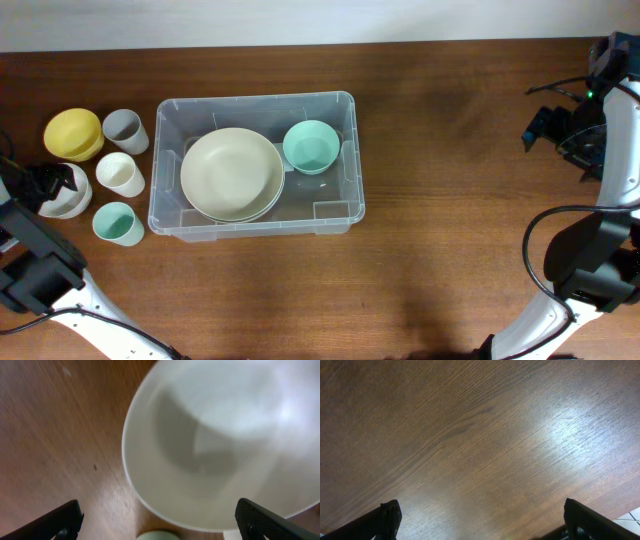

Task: Pack container
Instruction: 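Move the left gripper to the white bowl at left and grasp its rim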

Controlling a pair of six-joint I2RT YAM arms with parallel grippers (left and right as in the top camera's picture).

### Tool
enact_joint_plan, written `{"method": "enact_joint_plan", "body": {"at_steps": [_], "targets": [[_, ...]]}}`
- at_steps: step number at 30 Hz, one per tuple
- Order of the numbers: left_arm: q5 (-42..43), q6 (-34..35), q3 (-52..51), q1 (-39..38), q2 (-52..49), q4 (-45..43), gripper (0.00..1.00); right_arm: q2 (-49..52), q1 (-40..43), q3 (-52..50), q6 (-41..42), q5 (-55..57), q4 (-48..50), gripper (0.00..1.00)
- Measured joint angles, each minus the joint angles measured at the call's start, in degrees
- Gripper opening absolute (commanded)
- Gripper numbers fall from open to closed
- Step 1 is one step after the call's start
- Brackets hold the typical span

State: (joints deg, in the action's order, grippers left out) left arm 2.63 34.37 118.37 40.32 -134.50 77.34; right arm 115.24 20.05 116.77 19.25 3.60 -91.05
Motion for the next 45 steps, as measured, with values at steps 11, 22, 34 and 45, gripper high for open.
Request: {"method": "enact_joint_plan", "body": {"at_steps": [11, 22, 34, 45], "targets": [[-0.1, 0.0, 0.0, 0.0, 0.0, -2.2, 0.97, 0.0, 0.0, 0.0, 0.0, 0.0, 0.0, 0.99], [-0.3, 0.2, 0.0, 0.0, 0.0, -3.0, 0.96, 0.0, 0.0, 0.0, 0.0, 0.0, 0.0, 0.99], [-4.2, 0.2, -4.6, 0.0, 0.0, -5.1, 0.94, 0.0, 0.0, 0.0, 0.0, 0.0, 0.0, 0.99], [-4.7, 0.8, -4.9, 0.0, 0.0, -5.7, 0.12, 0.0, 0.0, 0.0, 0.0, 0.0, 0.0, 0.99]]}}
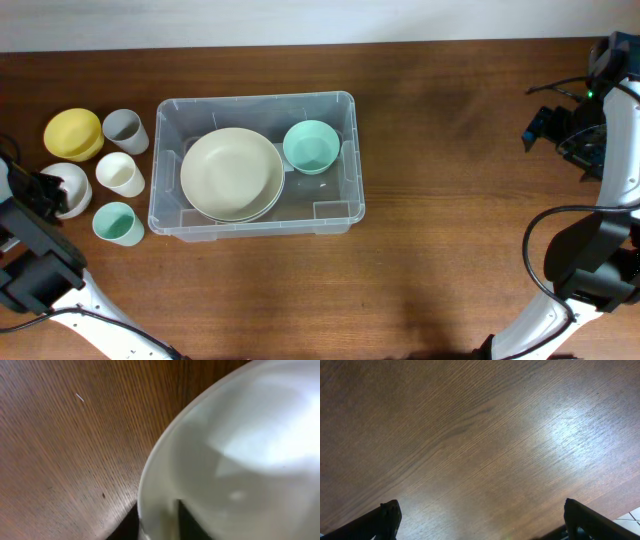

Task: Pack container
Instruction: 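Move the left gripper to the white bowl at left and grasp its rim, then lift the white bowl and lower it onto the mint-green bowl in the bin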

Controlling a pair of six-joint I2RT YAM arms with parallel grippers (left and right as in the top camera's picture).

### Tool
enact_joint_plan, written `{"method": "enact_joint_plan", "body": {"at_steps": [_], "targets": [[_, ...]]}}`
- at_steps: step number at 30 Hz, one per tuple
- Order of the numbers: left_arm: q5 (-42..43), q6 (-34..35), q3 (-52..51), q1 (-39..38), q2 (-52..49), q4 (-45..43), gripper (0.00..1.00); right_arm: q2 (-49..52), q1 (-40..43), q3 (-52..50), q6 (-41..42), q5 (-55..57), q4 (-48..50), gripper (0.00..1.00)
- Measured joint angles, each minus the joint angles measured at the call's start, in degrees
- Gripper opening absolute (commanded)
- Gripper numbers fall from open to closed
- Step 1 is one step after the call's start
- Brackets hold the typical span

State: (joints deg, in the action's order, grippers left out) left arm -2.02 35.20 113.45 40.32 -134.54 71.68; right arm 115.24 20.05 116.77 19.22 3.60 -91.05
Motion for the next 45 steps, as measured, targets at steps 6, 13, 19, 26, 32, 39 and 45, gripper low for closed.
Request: {"method": "enact_joint_plan", "body": {"at_steps": [6, 13, 19, 26, 32, 39, 45], "targets": [[0.4, -0.2, 0.1, 0.0, 0.0, 0.0, 0.01, 0.0, 0.0, 0.0, 0.0, 0.0, 0.0, 0.99], [1.7, -0.1, 0.7, 1.7, 0.2, 2.2, 0.01, 0.0, 0.0, 0.0, 0.0, 0.0, 0.0, 0.99], [1.2, -0.2, 5.6, 6.4, 0.2, 8.2, 0.01, 0.0, 0.0, 0.0, 0.0, 0.0, 0.0, 0.99], [0.1, -2.7, 19.3, 9.4, 1.7, 10.8, 0.00, 0.0, 0.0, 0.0, 0.0, 0.0, 0.0, 0.99], [4.9, -7.7, 30.1, 3.4, 9.4, 11.5, 0.01, 0.0, 0.0, 0.0, 0.0, 0.0, 0.0, 0.99], [9.5, -14.2, 34.7, -19.0, 20.5, 5.3, 0.01, 0.0, 0.0, 0.0, 0.0, 0.0, 0.0, 0.99], [7.3, -16.8, 34.9, -38.7, 19.0, 4.3, 0.01, 0.0, 0.0, 0.0, 0.0, 0.0, 0.0, 0.99]]}}
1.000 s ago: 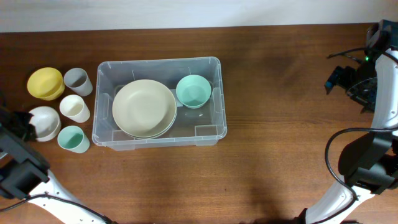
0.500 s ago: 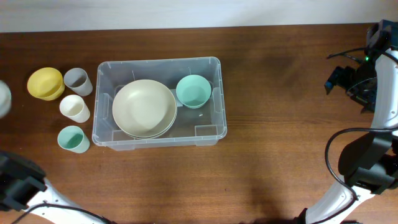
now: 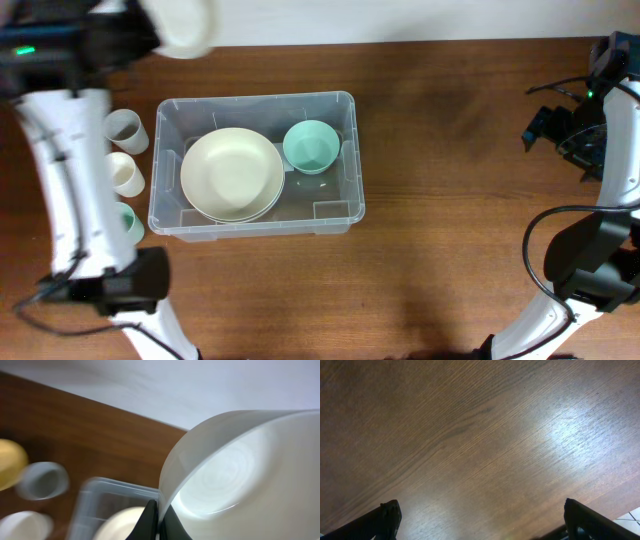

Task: Pack container
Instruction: 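Lift the white bowl and lower it onto the mint-green bowl in the bin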

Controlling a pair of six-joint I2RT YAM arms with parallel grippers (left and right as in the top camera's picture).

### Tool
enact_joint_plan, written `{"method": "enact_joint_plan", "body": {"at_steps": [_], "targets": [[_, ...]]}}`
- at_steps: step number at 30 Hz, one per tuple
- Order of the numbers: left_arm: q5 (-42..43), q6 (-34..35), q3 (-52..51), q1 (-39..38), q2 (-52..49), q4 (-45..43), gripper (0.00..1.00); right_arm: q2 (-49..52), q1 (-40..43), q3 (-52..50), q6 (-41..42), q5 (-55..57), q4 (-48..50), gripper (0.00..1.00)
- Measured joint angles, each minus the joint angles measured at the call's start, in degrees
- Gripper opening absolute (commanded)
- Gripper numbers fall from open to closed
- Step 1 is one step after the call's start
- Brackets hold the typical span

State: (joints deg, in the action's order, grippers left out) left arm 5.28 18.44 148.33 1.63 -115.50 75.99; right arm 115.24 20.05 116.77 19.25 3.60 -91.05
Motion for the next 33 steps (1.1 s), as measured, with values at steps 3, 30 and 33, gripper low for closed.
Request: {"method": "enact_joint_plan", "body": {"at_steps": [3, 30, 33], "targets": [[-0.8, -1.7, 0.0, -6.6, -3.3, 0.3, 0.01, 0.0, 0.0, 0.0, 0.0, 0.0, 0.0, 0.99], [1.2, -9.5, -0.4, -18.5, -22.5, 14.3, 0.01, 0.0, 0.0, 0.0, 0.0, 0.0, 0.0, 0.99], [2.4, -9.5, -0.4, -18.5, -24.7, 14.8, 0.01, 0.0, 0.0, 0.0, 0.0, 0.0, 0.0, 0.99]]}}
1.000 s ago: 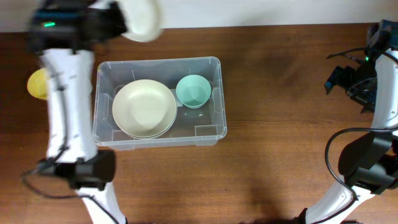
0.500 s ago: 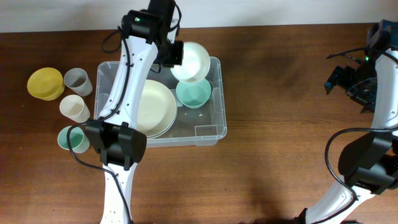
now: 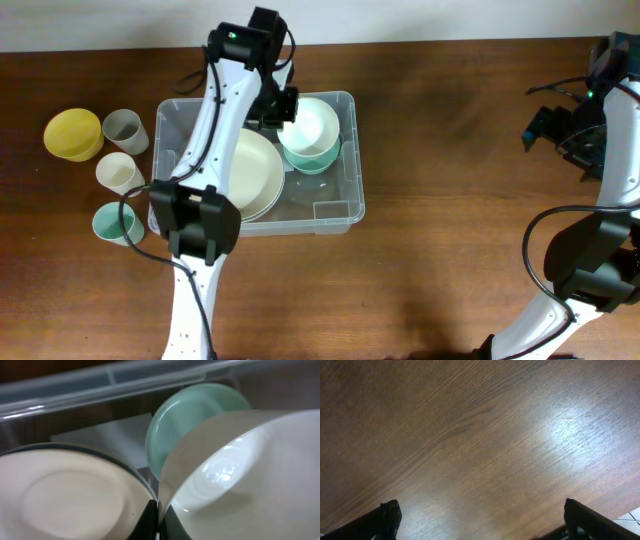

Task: Pack container
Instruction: 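Lift the white bowl and lower it onto the mint-green bowl in the bin, then open the left gripper and move it to the yellow bowl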

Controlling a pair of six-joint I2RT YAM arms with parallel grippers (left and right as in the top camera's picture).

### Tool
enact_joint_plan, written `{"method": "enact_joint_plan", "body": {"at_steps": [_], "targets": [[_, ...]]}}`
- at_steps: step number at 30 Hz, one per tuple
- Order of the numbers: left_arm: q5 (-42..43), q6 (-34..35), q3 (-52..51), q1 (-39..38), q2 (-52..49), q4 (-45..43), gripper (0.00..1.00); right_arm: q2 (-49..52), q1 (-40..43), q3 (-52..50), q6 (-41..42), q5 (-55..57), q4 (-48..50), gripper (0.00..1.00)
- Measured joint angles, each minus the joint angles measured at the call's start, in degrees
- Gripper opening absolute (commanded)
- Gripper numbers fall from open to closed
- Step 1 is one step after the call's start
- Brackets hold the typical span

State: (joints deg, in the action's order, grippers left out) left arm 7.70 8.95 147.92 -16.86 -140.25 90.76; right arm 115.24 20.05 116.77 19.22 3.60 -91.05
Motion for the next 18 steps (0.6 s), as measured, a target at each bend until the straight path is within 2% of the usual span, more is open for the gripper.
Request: {"method": "enact_joint_plan", "body": {"at_steps": [1, 4, 5, 6, 7, 18], "targets": [[0.4, 0.0, 0.0, 0.0, -0.8, 0.1, 0.01, 0.0, 0.0, 0.0, 0.0, 0.0, 0.0, 0.99], [1.2, -0.2, 0.0, 0.0, -2.9, 0.3, 0.13, 0.0, 0.0, 0.0, 0.0, 0.0, 0.0, 0.99], [1.4, -0.2, -0.1, 0.0, -3.3, 0.3, 0.29, 0.0, 0.0, 0.0, 0.0, 0.0, 0.0, 0.99], [1.6, -0.3, -0.1, 0.0, -3.5, 0.3, 0.62, 0.0, 0.0, 0.0, 0.0, 0.0, 0.0, 0.99], [1.7, -0.4, -0.1, 0.0, -3.6, 0.3, 0.75, 0.0, 0.0, 0.0, 0.0, 0.0, 0.0, 0.99], [2.0, -0.4, 1.6, 0.2, -3.6, -1.6, 0.83, 0.0, 0.0, 0.0, 0.0, 0.0, 0.0, 0.99]]}}
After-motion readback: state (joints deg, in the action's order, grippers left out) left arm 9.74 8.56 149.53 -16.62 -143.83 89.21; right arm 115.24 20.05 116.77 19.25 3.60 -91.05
